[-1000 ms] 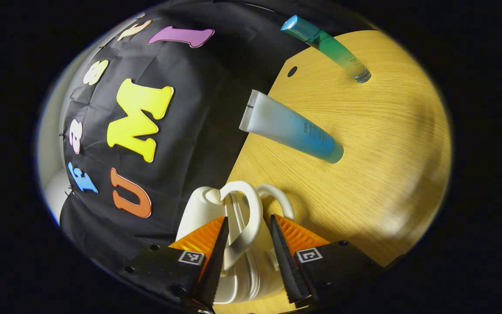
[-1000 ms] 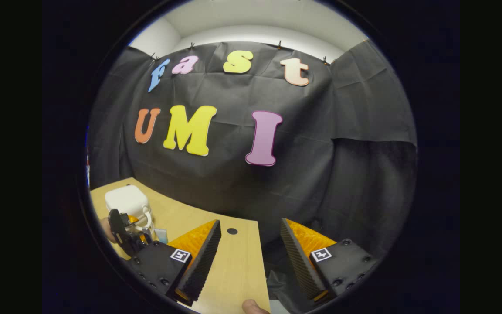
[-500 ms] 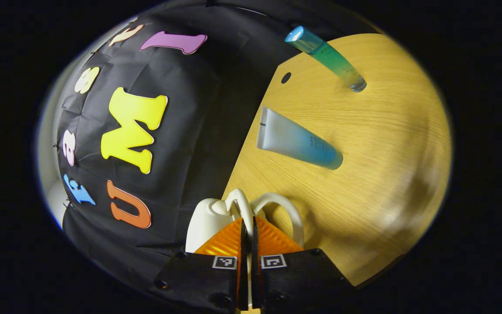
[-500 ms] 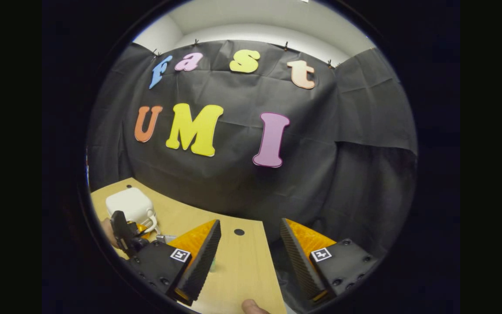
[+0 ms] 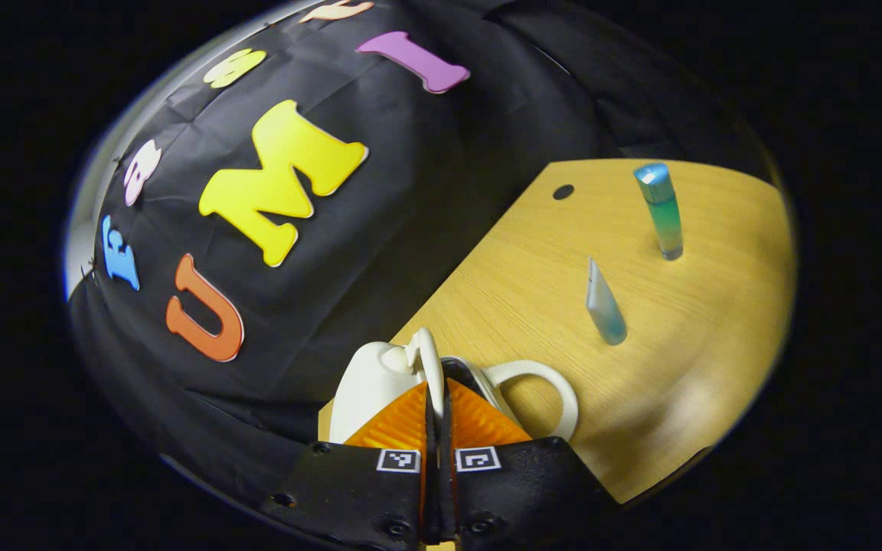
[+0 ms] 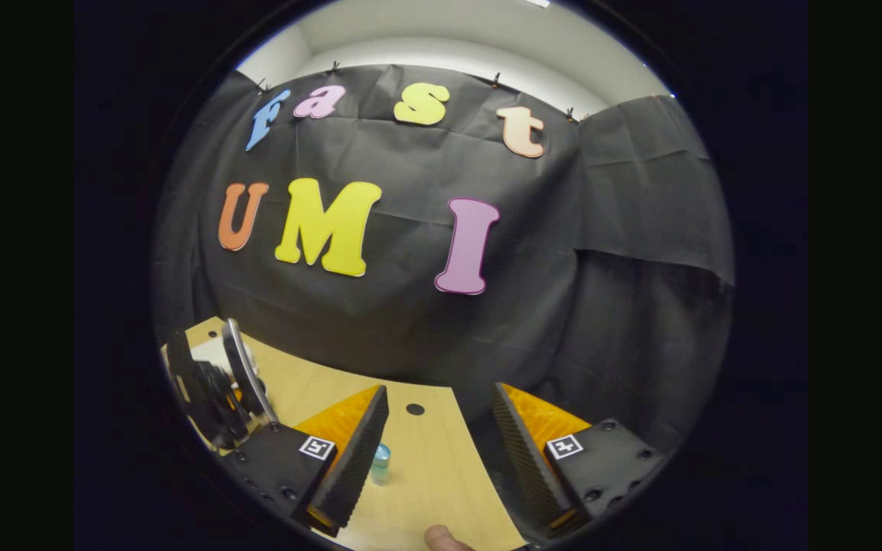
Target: First open the suitcase, pack the skin care products into it, and then close the suitcase.
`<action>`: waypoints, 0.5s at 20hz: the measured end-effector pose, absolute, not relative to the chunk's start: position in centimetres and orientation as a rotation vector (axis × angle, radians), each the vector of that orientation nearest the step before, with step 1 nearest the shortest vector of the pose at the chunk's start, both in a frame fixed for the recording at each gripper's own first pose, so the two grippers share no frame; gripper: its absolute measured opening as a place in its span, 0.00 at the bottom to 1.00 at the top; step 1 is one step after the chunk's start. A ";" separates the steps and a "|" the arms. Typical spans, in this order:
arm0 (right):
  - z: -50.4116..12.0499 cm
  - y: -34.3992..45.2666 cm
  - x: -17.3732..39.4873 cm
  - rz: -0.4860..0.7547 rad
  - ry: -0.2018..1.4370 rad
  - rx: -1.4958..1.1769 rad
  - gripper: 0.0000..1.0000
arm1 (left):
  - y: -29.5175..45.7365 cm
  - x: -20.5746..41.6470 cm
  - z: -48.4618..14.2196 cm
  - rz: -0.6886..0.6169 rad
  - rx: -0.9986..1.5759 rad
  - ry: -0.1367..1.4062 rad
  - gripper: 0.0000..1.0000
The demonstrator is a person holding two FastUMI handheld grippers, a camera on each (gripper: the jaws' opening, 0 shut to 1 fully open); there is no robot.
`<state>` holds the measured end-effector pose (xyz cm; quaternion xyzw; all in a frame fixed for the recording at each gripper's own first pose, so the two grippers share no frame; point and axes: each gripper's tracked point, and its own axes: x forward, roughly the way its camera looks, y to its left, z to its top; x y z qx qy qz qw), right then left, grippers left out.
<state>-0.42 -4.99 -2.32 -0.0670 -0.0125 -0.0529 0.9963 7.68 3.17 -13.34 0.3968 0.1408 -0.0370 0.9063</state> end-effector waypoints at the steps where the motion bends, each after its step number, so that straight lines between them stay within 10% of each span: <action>1: -2.1 -4.5 -0.3 -0.113 -0.030 -0.137 0.81 | 3.9 7.7 -12.1 -0.078 0.766 0.292 0.03; 10: -3.4 1.6 1.3 -0.094 0.026 -0.127 0.82 | 15.9 8.8 -2.0 0.040 0.552 0.234 0.03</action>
